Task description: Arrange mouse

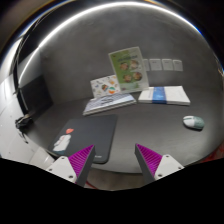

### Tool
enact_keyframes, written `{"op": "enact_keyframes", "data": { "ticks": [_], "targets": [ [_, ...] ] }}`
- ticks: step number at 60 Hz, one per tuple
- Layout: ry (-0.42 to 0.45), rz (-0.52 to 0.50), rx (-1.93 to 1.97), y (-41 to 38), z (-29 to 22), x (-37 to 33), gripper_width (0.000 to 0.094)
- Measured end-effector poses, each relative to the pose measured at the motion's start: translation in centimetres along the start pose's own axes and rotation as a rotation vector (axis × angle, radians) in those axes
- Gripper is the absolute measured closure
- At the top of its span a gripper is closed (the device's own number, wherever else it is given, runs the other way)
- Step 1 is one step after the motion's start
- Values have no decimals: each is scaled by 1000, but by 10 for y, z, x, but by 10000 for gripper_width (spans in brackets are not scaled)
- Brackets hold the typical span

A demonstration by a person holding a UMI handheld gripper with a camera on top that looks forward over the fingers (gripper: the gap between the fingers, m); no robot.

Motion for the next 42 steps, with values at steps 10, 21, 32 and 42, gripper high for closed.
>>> {"op": "enact_keyframes", "data": {
  "ticks": [10,21,32,42],
  "targets": [
    [-9,204,92,51,-2,5,107],
    [-12,361,97,114,-4,-4,109],
    [-41,466,32,207,0,-12,111],
    [-54,464,-19,286,-10,-10,98]
  ]
}}
Point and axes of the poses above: the point between the fingertips, and its own axes, seen from behind it with the camera up: y to the right, z down, x forward, the way the camera looks, the point moved 4 cm from there along -x, backward, against the way the camera looks, and after that the axes turned 2 degrees about z, right-handed, at the moved point
